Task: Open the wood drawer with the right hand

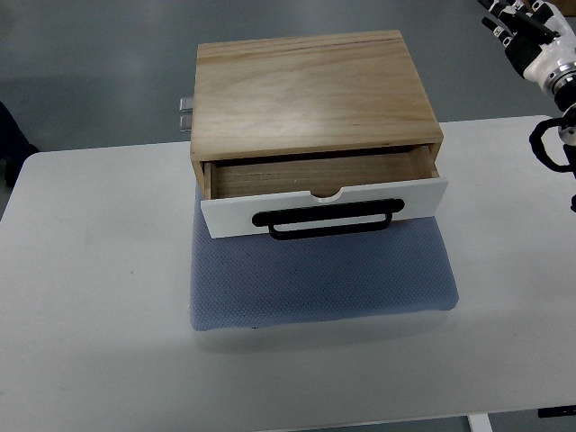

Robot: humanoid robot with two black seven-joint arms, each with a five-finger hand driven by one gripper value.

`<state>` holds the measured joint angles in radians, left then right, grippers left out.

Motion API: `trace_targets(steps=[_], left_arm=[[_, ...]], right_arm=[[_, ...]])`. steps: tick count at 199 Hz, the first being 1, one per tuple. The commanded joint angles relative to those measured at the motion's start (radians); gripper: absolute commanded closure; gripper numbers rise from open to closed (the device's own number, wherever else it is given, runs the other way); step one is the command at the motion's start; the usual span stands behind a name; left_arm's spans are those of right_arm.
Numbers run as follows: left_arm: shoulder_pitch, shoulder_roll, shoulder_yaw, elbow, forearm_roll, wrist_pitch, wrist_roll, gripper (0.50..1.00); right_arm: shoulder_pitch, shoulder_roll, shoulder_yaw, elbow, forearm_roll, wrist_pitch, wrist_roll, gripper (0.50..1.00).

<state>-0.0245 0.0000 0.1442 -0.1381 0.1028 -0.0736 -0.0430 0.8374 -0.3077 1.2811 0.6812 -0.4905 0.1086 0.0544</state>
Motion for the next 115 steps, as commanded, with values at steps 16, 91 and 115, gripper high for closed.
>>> trace_targets(steps=[16,91,115], left_arm=[[0.0,0.0,0.0,0.0,0.0,0.0,0.0,0.5],[0.0,0.0,0.0,0.0,0.0,0.0,0.0,0.5],[0.0,0.0,0.0,0.0,0.0,0.0,0.0,0.5]], right_arm=[[-0.049,0.021,-0.006,0.0,-0.003,0.019,0.004,0.566],[-0.09,0.051,-0.011,0.0,-0.003,0.019,0.012,0.566],[-0.107,0.056,-0.011,0.0,-0.003,0.019,0.013,0.566]])
